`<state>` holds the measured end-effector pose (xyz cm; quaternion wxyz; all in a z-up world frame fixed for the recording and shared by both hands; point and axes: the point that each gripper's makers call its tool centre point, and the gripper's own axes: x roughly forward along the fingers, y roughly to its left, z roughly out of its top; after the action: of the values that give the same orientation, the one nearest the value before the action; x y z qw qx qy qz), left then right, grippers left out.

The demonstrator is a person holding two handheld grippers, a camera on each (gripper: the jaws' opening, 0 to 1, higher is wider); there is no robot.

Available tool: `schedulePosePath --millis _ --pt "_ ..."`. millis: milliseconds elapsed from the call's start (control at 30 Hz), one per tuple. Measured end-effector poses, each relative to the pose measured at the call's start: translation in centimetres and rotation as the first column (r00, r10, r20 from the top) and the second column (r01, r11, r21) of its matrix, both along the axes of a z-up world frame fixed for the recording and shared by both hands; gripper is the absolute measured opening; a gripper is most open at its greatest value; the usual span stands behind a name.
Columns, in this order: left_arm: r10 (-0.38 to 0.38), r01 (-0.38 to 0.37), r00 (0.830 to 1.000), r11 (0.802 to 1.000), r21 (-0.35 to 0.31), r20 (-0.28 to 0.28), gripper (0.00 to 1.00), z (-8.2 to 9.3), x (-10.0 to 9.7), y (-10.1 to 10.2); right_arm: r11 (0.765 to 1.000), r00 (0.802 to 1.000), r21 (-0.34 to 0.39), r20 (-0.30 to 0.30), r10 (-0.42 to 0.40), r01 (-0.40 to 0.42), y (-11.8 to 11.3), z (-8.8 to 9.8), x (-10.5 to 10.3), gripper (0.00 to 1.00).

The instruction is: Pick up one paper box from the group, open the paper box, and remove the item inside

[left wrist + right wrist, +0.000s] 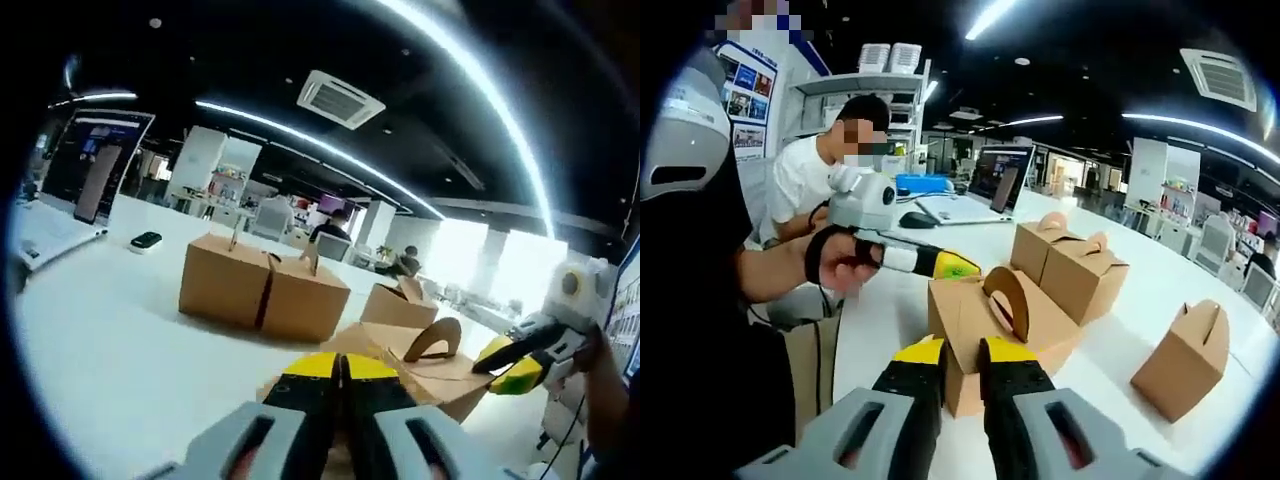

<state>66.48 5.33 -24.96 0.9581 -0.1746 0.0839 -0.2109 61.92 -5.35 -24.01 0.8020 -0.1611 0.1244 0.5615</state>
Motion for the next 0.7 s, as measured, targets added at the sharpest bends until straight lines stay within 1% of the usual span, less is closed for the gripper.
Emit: schedulePosePath --millis 67,167,267,300,333,367,433,467,500,533,633,667,700 --pt "-0.02 0.02 1.0 0.999 -0.026 0.014 0.07 0.5 -0.3 -0.4 1.0 1.0 0.001 0.0 -0.002 0.002 0.0 0.0 0.0 0.14" --pt "-0.04 0.041 0.999 0.998 -0.044 0.033 0.09 1.2 -0.5 -0.7 1.0 1.0 0.002 0.001 -0.006 0.006 0.0 0.0 0.1 0.14" --pt "-0.045 0.048 0.998 0.997 -0.054 0.055 0.11 2.0 -0.6 -0.7 1.0 1.0 0.0 0.003 -0.008 0.008 0.0 0.0 0.0 0.14" --pt "-0.032 0.036 0.996 0.998 -0.049 0.084 0.15 2.7 -0.6 -0.5 1.0 1.0 0.0 0.003 -0.008 0.008 0.0 0.0 0.1 0.14" --pt "-0.019 0.024 0.993 0.999 -0.044 0.113 0.22 3.3 -0.6 -0.2 1.0 1.0 0.001 0.004 -0.009 0.009 0.0 0.0 0.1 0.15" --pt "-0.009 0.013 0.993 0.999 -0.031 0.119 0.24 3.6 -0.7 -0.1 1.0 1.0 0.0 0.006 -0.008 0.008 0.0 0.0 0.1 0.15" --pt "0.007 -0.008 0.985 1.0 0.005 0.174 0.24 4.8 -1.0 0.1 1.0 1.0 0.002 0.008 -0.009 0.009 0.0 0.0 0.0 0.15" --pt "0.016 -0.026 0.978 0.999 0.044 0.209 0.24 5.4 -1.3 0.2 1.0 1.0 0.004 0.007 -0.01 0.01 0.0 0.0 0.0 0.15" --pt "0.016 -0.034 0.975 0.996 0.081 0.22 0.24 5.7 -1.5 0.2 1.0 1.0 0.009 0.007 -0.011 0.011 0.0 0.0 0.0 0.15" --pt "0.005 -0.032 0.974 0.993 0.114 0.229 0.26 5.9 -1.7 0.0 1.0 1.0 0.01 0.007 -0.012 0.012 0.0 0.0 0.0 0.15" --pt "-0.025 -0.014 0.968 0.988 0.153 0.248 0.33 6.6 -2.3 -0.9 1.0 1.0 0.015 0.009 -0.015 0.015 0.0 0.0 0.0 0.15" --pt "-0.043 0.002 0.967 0.987 0.16 0.25 0.36 6.8 -2.5 -1.2 1.0 1.0 0.016 0.009 -0.015 0.015 0.0 0.0 0.0 0.15" --pt "-0.064 0.022 0.969 0.985 0.173 0.238 0.37 6.7 -2.6 -1.6 1.0 1.0 0.017 0.009 -0.016 0.015 0.0 0.0 0.0 0.15"
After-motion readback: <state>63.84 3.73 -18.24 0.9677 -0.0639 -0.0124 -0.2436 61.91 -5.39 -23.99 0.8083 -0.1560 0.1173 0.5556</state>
